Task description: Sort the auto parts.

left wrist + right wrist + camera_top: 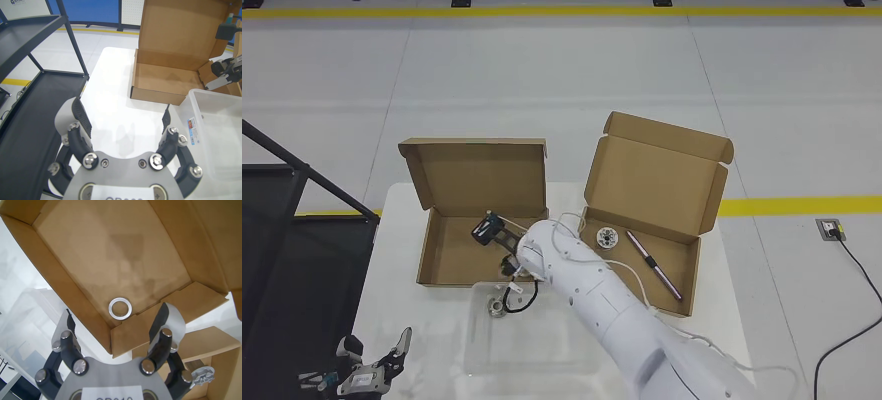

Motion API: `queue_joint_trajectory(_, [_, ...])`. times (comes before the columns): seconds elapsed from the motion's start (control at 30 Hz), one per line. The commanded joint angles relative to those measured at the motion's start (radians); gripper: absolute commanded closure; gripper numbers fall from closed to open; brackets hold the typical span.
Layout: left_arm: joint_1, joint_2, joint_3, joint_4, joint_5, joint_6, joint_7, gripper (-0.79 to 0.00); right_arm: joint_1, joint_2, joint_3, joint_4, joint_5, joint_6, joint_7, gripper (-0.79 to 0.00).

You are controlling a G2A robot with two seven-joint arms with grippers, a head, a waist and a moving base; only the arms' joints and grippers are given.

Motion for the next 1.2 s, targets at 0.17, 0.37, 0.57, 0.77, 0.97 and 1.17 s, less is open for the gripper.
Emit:
queue_joint_trajectory(0.17, [0.0,0.0,0.0,0.0,0.0,0.0,0.0,-0.785,-0.01,0.045,0.034,-0.111,0.004,-0.195,-0.091,-0.785])
queue_joint_trajectory(0.37, [0.0,0.0,0.0,0.0,0.0,0.0,0.0,-0.785,-0.12,0.117,0.049,-0.432,-0.108,-0.252,-0.029,-0.785])
queue_joint_trajectory(0.57, [0.0,0.0,0.0,0.0,0.0,0.0,0.0,-0.785,-0.455,0.239,0.151,-1.095,-0.225,-0.297,0.345,-0.785])
queue_joint_trajectory(0.77, [0.0,0.0,0.0,0.0,0.0,0.0,0.0,-0.785,-0.73,0.32,0.203,-1.466,-0.307,-0.338,0.501,-0.785])
queue_joint_trajectory(0.97, [0.0,0.0,0.0,0.0,0.0,0.0,0.0,-0.785,-0.704,0.335,0.188,-1.388,-0.292,-0.285,0.548,-0.785])
queue_joint_trajectory(1.17, [0.0,0.0,0.0,0.0,0.0,0.0,0.0,-0.785,-0.597,0.301,0.098,-1.186,-0.227,-0.251,0.532,-0.785])
